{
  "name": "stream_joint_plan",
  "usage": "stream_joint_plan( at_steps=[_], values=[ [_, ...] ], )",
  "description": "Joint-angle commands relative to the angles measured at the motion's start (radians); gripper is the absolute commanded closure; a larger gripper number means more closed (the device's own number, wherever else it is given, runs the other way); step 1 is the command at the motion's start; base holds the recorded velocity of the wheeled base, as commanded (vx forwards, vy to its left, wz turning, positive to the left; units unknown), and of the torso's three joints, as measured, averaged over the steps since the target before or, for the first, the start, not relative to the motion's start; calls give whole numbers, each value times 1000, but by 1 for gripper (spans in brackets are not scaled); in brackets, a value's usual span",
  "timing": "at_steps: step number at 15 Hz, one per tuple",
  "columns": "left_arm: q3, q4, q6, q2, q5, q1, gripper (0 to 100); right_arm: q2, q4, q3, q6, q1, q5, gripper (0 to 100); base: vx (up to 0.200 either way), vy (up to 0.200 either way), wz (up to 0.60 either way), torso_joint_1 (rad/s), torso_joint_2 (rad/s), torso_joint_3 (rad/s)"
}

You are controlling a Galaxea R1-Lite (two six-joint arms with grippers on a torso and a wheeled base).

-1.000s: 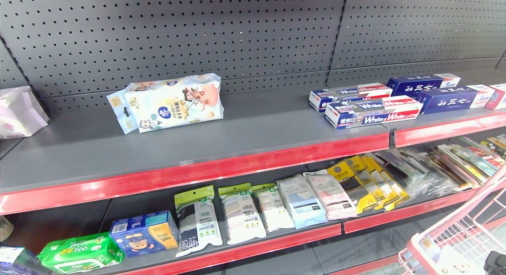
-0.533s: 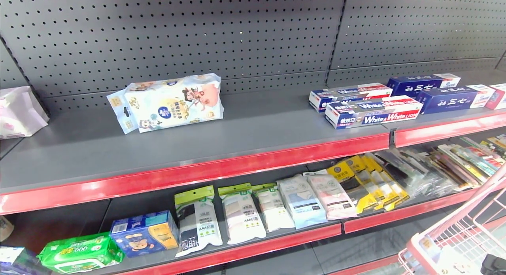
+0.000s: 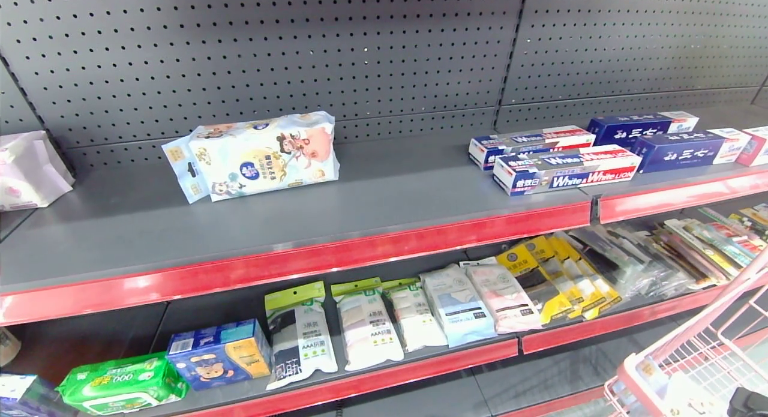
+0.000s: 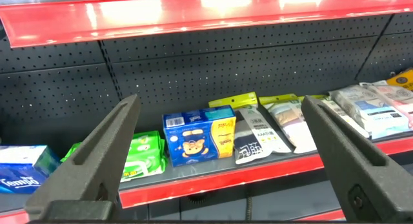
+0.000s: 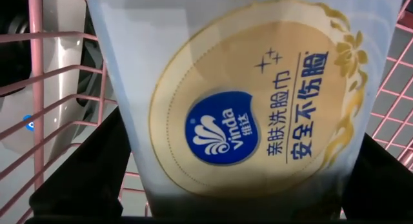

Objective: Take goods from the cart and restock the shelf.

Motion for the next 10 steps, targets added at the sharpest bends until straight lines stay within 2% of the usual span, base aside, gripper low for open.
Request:
stream_joint_plan(
  at_steps=[1,6,7,10],
  values=[
    [0,0,0,0,1,0,0,6,0,1,-1,0,1,0,0,0,0,0,0,0],
    [0,0,0,0,1,0,0,18,0,3,-1,0,1,0,0,0,0,0,0,0],
    [0,1,0,0,1,0,0,18,0,4,-2,0,1,100,0,0,0,0,0,0],
    [0,0,0,0,1,0,0,3,0,9,-1,0,2,100,0,0,0,0,0,0]
  ],
)
